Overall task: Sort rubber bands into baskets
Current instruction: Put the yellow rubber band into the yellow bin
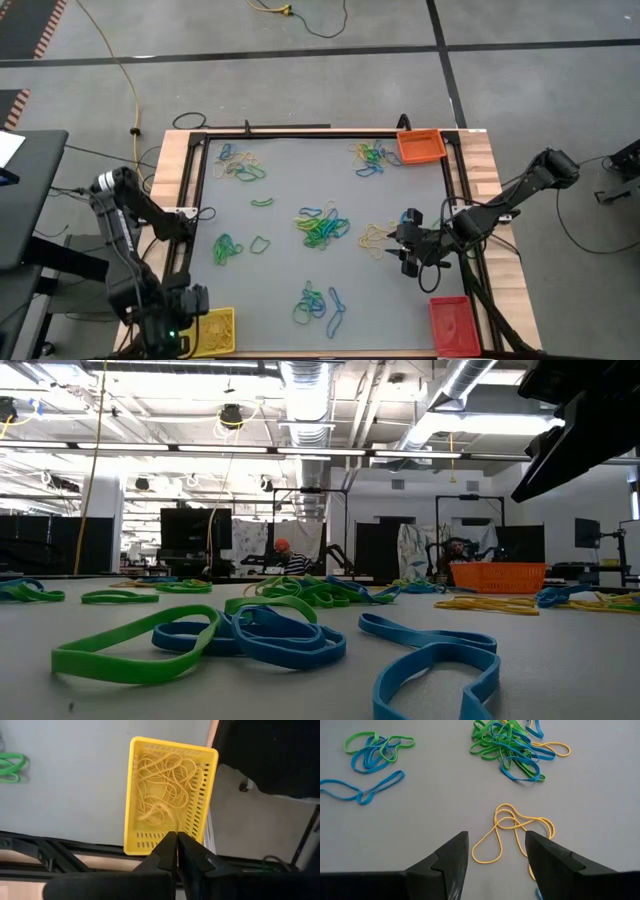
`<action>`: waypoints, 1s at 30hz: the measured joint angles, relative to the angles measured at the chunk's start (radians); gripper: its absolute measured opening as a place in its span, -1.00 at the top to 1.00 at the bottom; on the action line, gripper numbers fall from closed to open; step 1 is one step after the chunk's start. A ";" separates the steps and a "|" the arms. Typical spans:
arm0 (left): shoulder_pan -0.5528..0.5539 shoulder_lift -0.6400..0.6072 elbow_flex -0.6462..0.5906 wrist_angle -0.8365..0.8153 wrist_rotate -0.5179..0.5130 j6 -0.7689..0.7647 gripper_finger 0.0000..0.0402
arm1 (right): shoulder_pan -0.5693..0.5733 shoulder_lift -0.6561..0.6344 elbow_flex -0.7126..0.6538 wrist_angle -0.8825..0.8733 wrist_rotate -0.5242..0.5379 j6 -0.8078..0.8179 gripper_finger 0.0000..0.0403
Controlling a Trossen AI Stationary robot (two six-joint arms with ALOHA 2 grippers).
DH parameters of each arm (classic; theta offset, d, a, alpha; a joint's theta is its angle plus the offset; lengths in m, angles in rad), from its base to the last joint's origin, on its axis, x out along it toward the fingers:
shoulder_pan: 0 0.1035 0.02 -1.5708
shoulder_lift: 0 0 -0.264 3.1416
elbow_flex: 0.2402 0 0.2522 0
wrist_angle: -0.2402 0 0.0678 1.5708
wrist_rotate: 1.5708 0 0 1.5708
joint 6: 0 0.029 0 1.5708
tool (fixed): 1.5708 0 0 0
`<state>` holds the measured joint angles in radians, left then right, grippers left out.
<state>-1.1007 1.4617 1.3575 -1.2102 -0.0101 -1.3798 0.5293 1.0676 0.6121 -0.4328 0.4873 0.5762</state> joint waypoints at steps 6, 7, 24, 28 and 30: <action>-0.001 0.058 0.000 0.029 -0.007 0.035 1.00 | 0.000 0.000 0.000 0.000 0.000 0.000 -0.11; -0.001 0.068 0.000 0.031 -0.007 0.045 1.00 | 0.000 0.000 0.000 0.000 0.000 0.000 -0.11; 0.000 0.253 0.000 0.063 -0.003 0.114 0.95 | 0.000 0.000 0.000 0.000 0.000 0.000 -0.11; 0.000 0.289 0.000 0.077 0.003 0.123 0.82 | 0.000 0.000 0.000 0.000 0.000 0.000 -0.11; 0.000 0.294 -0.007 0.092 0.003 0.123 0.73 | 0.000 0.000 0.000 0.000 0.000 0.000 -0.11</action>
<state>-1.1011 1.7557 1.3505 -1.1185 -0.0074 -1.2569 0.5294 1.0673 0.6121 -0.4328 0.4873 0.5762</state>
